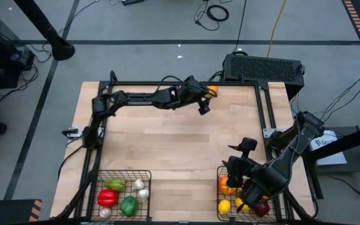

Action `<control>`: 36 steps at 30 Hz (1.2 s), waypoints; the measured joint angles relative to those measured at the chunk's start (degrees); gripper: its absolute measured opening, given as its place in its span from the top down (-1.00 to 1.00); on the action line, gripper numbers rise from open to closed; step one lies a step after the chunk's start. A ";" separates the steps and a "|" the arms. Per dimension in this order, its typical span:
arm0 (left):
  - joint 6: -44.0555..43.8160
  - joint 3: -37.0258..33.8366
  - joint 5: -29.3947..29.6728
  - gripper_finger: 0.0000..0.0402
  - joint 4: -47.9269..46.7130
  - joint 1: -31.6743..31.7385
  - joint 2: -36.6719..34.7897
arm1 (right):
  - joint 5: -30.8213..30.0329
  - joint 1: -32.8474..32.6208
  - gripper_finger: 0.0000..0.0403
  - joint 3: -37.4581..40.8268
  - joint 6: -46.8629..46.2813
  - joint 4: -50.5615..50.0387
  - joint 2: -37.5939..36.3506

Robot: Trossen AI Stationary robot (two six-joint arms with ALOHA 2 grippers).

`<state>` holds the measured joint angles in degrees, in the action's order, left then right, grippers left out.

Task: Sort produce into baskets
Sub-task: Put the yellow lemon into the right black wire basket

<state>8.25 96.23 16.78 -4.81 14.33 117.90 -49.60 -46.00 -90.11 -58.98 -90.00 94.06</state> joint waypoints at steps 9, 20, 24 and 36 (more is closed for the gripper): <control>-4.74 0.64 0.28 -0.42 12.63 1.96 7.20 | 0.00 0.06 -0.51 0.00 1.44 0.02 0.00; -13.65 3.32 -1.42 -0.64 14.77 3.34 12.83 | -0.09 0.22 -0.51 0.00 2.14 0.00 0.00; -17.28 3.30 -2.47 -0.89 14.81 3.78 13.18 | -0.30 0.24 -0.51 0.00 2.25 0.00 0.00; -18.43 3.32 -1.86 -0.94 11.70 5.16 13.79 | -0.39 1.09 -0.51 0.00 2.68 -0.02 0.00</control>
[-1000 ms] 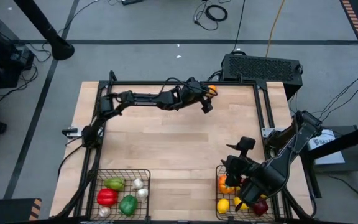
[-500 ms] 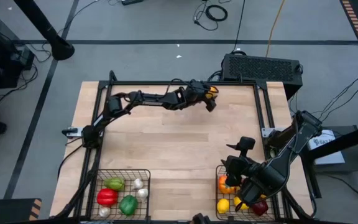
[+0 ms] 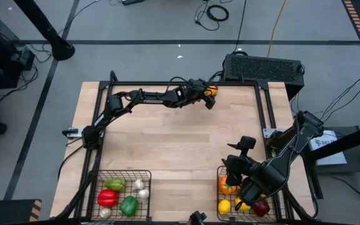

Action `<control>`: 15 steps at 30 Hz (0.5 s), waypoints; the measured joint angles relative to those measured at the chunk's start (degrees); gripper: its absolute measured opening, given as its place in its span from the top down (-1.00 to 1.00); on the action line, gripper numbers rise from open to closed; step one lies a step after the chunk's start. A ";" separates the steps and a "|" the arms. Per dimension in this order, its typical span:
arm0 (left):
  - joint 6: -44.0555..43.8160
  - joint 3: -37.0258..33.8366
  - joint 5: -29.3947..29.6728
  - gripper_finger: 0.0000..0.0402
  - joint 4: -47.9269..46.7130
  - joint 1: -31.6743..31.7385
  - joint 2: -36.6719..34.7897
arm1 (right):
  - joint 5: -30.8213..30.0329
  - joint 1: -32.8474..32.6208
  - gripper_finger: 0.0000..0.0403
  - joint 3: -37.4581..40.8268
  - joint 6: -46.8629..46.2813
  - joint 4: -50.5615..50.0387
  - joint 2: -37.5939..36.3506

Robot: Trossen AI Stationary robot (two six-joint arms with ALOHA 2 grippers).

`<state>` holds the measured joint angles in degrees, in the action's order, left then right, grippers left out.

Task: Sort produce into baskets
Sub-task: Put the yellow lemon into the right black wire basket

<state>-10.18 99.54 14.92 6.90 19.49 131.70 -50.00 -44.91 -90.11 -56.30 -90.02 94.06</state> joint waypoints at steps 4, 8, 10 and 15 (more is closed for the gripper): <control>-0.82 -0.04 0.89 -0.94 0.25 -0.12 2.01 | 0.03 0.59 -0.51 0.00 0.05 0.02 0.00; -1.07 -0.06 5.54 -0.94 3.32 -0.27 3.74 | 0.23 0.72 -0.51 0.00 0.05 0.00 0.00; -1.01 -0.06 6.21 -0.94 3.43 -0.22 4.00 | 0.40 0.71 -0.51 0.00 0.05 0.01 0.00; -0.23 -0.06 6.14 -0.94 3.67 -0.24 4.02 | 0.39 0.69 -0.51 0.00 0.07 0.00 0.00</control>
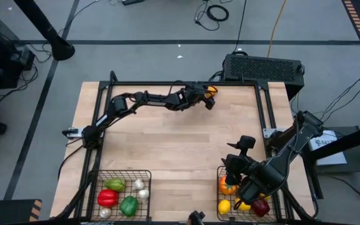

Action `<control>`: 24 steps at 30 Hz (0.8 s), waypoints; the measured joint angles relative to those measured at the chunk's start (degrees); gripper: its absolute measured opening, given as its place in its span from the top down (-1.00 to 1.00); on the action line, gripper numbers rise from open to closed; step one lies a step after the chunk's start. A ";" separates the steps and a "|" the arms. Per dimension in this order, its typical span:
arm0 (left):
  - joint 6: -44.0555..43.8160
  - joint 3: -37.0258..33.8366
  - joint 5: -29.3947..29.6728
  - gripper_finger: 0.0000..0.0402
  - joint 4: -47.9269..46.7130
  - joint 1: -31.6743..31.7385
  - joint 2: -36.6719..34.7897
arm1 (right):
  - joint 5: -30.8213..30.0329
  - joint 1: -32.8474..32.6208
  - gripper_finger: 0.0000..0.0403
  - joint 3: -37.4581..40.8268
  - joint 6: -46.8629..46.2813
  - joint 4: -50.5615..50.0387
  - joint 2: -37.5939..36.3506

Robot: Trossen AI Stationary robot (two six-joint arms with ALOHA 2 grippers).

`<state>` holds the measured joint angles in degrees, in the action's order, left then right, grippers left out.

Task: Sort produce into baskets
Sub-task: Put the yellow lemon into the right black wire basket

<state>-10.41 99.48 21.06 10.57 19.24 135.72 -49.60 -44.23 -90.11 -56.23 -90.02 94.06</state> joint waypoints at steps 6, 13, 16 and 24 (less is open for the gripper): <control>-1.17 0.02 2.09 -0.93 3.02 -1.98 0.40 | 0.00 0.02 -0.51 0.00 0.18 0.00 0.00; -1.23 0.00 3.81 -0.93 7.08 -1.79 2.06 | -0.01 0.02 -0.51 0.00 0.10 0.04 0.00; -1.30 0.06 4.37 -0.93 8.59 -1.49 3.14 | -0.04 0.02 -0.51 -0.02 0.11 0.17 0.00; -1.09 0.02 3.43 -0.93 9.09 -2.86 3.87 | -0.30 0.02 -0.51 -0.02 0.33 0.11 0.00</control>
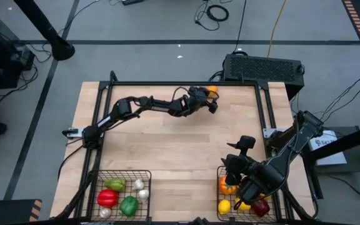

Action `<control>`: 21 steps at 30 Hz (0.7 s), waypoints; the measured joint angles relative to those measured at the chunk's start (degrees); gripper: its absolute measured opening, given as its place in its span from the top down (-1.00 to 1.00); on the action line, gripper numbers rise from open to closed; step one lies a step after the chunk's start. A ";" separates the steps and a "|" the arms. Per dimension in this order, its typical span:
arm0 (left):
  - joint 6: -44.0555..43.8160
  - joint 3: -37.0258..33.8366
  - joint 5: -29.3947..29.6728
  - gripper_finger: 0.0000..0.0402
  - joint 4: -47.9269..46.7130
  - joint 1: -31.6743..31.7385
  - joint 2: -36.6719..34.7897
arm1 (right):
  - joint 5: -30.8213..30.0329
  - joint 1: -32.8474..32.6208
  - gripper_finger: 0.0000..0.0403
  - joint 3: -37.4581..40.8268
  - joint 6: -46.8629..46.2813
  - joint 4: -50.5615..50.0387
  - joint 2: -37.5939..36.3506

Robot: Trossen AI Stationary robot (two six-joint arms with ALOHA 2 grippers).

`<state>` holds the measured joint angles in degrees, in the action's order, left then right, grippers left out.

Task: Sort produce into baskets
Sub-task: Put the yellow lemon into the right black wire basket

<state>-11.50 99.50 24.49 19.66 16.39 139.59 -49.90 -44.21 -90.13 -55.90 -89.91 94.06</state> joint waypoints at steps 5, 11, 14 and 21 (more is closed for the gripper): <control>3.78 -0.07 5.81 -0.83 -3.91 -4.53 -2.21 | -5.98 0.77 -0.51 0.00 -2.75 -0.07 0.00; 2.97 0.03 12.85 -0.52 -12.62 -12.40 -4.54 | -11.89 8.50 -0.48 3.03 4.08 0.00 -0.45; 2.75 -0.22 17.48 -0.38 -14.26 -16.28 -4.31 | -13.40 15.17 -0.42 4.91 11.88 0.04 -3.65; -0.72 -4.25 27.29 -0.22 -20.22 -19.97 -4.76 | -9.45 27.03 -0.28 9.21 34.68 10.75 -17.30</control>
<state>-12.22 95.25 51.78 -0.56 -3.59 134.82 -59.35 -17.18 -80.92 -21.22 -79.16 76.76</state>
